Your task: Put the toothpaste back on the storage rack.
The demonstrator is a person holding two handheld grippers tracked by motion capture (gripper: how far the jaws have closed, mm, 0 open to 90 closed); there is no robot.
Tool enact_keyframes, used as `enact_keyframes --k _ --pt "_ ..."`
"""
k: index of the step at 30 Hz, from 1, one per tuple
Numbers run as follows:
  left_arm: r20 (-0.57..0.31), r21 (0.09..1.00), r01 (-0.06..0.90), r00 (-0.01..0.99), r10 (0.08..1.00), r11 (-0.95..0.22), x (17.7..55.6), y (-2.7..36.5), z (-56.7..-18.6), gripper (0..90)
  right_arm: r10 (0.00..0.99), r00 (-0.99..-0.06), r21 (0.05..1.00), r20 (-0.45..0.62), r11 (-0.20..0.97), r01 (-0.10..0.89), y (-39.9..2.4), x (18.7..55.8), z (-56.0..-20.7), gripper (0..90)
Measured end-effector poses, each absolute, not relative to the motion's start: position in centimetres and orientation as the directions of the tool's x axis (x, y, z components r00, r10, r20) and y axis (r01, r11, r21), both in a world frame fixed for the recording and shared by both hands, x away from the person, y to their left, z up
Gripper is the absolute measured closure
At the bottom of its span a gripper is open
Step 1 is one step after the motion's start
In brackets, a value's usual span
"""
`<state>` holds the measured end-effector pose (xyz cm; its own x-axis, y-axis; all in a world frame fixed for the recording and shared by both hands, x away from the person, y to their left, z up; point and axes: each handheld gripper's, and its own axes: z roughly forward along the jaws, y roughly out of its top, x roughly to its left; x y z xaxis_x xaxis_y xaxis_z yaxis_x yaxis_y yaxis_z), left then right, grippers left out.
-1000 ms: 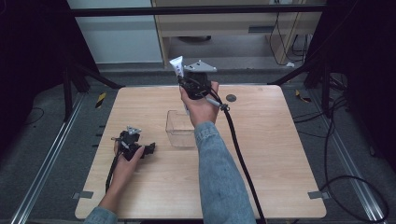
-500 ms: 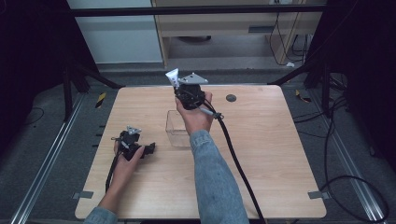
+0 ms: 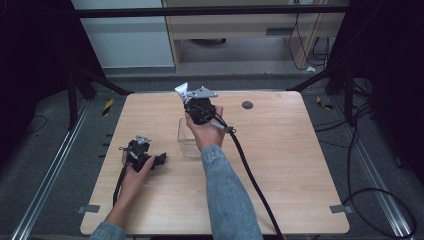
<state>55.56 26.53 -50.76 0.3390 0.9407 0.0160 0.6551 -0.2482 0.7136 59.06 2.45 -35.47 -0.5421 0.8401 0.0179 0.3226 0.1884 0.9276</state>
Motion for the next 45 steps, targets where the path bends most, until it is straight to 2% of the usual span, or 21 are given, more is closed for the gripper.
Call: enact_keyframes --k 23,45 --pt "0.016 0.713 0.655 0.34 0.94 -0.249 55.6 26.5 -50.8 0.0 0.842 -0.539 0.91 0.011 0.215 0.354 1.3 58.2 -37.6 79.7" --pt "0.017 0.712 0.655 0.343 0.939 -0.252 55.6 26.5 -50.8 0.0 0.837 -0.548 0.893 -0.006 0.251 0.374 2.3 57.9 -39.4 79.6"
